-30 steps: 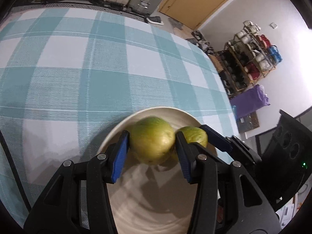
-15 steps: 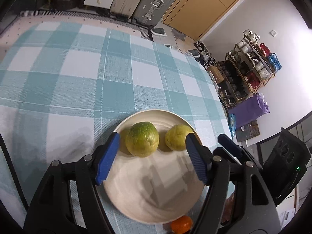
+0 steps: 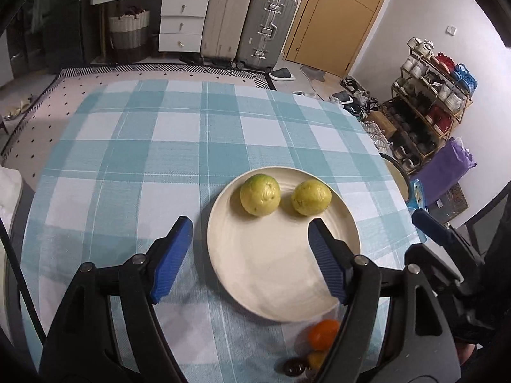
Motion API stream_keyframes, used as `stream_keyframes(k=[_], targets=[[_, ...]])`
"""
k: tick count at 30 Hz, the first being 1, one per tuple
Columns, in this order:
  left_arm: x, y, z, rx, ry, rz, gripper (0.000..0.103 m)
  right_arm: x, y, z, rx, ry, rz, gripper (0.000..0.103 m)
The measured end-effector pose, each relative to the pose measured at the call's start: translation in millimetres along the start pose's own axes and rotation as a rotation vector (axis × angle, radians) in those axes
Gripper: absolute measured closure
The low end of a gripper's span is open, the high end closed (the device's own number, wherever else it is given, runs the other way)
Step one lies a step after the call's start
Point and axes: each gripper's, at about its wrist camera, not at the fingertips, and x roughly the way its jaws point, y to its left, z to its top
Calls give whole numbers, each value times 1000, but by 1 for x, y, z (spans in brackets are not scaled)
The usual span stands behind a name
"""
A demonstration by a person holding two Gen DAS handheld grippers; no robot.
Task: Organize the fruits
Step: 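Carry both citrus over the cream plate and open both grippers, then move both grippers back toward the remaining fruits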
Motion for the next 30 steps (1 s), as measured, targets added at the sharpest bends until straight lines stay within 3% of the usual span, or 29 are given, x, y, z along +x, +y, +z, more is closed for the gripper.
stream_keyframes(k=[3,17,21,24,30], targets=[[-13,-2,-9,-3,-24,11,24,-13,8,-3,-10,-15,7,21],[-55,-22,-50,95,-99,105,18,-55,29,-23,-10,-57,23,11],[-66,-26,-66,106,-131,164,2,-66,35,-34,-12,-71,30,7],[-72,-29,-78,140,-156,180,2,-71,37,-40,-12,-77,28,5],[-75,-25,-102,133,-124,152,2,-78,36,-57,10,-71,12,4]])
